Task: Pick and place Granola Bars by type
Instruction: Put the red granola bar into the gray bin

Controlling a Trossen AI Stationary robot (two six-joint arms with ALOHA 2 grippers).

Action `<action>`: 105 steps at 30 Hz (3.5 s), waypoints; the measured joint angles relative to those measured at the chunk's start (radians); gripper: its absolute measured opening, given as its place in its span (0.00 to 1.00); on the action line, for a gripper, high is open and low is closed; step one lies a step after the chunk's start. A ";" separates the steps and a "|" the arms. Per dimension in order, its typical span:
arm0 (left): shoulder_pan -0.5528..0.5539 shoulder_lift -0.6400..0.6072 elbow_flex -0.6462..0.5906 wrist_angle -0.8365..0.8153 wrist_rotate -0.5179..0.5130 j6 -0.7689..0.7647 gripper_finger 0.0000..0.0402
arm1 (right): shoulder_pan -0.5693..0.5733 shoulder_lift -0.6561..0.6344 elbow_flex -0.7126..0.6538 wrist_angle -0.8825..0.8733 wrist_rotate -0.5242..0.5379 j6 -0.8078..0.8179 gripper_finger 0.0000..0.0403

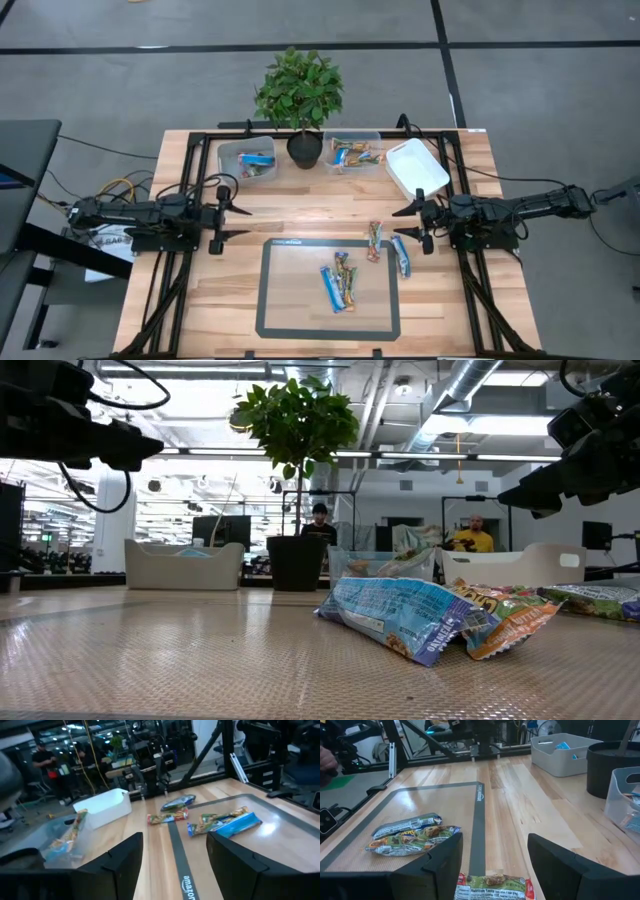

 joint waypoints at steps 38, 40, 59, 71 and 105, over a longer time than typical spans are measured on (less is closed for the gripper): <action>0.020 -0.008 -0.002 -0.004 -0.027 -0.089 0.53 | 0.000 0.000 0.000 0.000 0.000 0.000 0.54; 0.020 -0.008 -0.003 -0.004 -0.027 -0.089 0.53 | 0.000 0.000 0.000 0.000 0.000 0.000 0.54; 0.020 -0.008 -0.003 -0.005 -0.028 -0.089 0.53 | 0.003 0.244 0.236 -0.082 0.163 0.810 0.54; 0.020 -0.008 -0.003 -0.005 -0.028 -0.089 0.53 | 0.009 0.823 0.599 -0.430 0.123 0.889 0.54; 0.020 -0.008 -0.003 -0.005 -0.027 -0.089 0.53 | 0.035 1.397 0.878 -0.663 -0.046 1.081 0.54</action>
